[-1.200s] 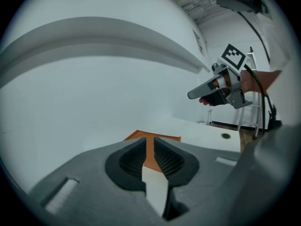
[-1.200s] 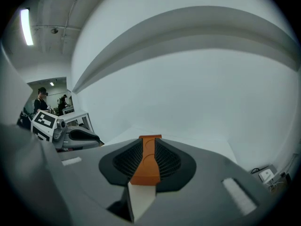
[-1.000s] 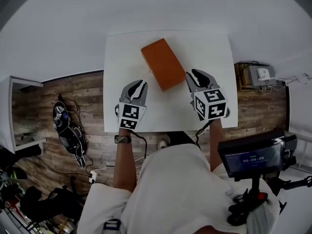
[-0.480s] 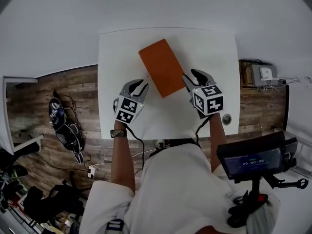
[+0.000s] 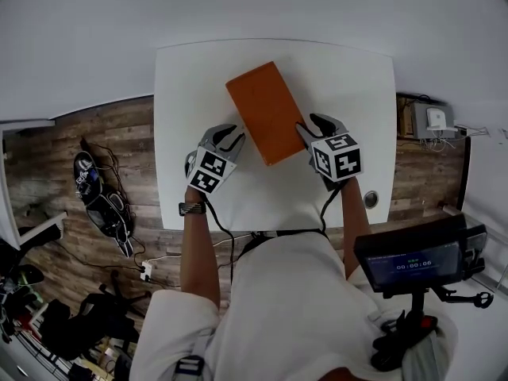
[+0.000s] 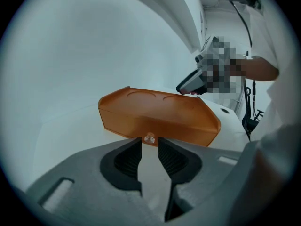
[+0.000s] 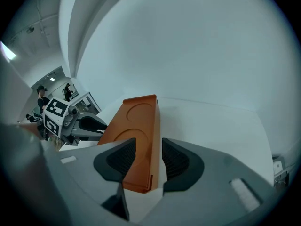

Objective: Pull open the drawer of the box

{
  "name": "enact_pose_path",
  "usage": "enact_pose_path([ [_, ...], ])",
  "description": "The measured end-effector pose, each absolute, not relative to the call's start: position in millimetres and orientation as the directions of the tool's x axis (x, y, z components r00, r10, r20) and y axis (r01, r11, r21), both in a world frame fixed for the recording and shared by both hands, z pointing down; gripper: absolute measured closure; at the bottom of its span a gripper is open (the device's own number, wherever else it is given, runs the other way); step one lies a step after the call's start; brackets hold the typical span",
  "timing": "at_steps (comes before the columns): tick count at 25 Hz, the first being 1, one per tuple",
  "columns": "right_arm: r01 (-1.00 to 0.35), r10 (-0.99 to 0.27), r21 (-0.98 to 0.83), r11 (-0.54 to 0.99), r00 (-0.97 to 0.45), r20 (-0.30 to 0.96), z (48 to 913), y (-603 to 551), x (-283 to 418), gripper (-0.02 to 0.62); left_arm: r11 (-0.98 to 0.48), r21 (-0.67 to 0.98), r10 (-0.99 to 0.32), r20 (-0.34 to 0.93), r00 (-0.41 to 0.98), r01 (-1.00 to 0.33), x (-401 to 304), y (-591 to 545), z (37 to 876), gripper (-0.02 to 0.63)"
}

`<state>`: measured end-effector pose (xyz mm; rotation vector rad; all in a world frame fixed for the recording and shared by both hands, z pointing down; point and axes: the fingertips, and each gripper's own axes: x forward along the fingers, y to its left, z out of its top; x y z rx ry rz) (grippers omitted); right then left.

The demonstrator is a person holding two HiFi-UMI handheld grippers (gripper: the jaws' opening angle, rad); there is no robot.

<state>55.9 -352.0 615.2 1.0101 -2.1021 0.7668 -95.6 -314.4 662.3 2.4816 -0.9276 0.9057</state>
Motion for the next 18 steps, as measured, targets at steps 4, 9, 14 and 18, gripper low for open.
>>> enact_pose_path([
  [4, -0.826, -0.419, -0.223, 0.517, -0.472, 0.776, 617.3, -349.2, 56.0, 0.416, -0.771, 0.08, -0.42, 0.682, 0.599, -0.632, -85.5, -311.8, 667.9, 0.486],
  [9, -0.828, -0.404, -0.209, 0.521, -0.454, 0.794, 621.7, -344.4, 57.0, 0.426, -0.803, 0.039, -0.409, 0.689, 0.599, -0.594, -80.3, -315.3, 669.4, 0.486],
  [14, -0.828, -0.395, -0.198, 0.525, -0.443, 0.805, 624.9, -339.3, 56.7, 0.434, -0.822, 0.046, -0.382, 0.694, 0.61, -0.568, -75.7, -316.8, 672.2, 0.491],
  [18, -0.833, -0.397, -0.199, 0.516, -0.439, 0.806, 624.1, -340.9, 59.6, 0.436, -0.835, 0.049, -0.368, 0.691, 0.622, -0.548, -70.2, -316.6, 671.1, 0.528],
])
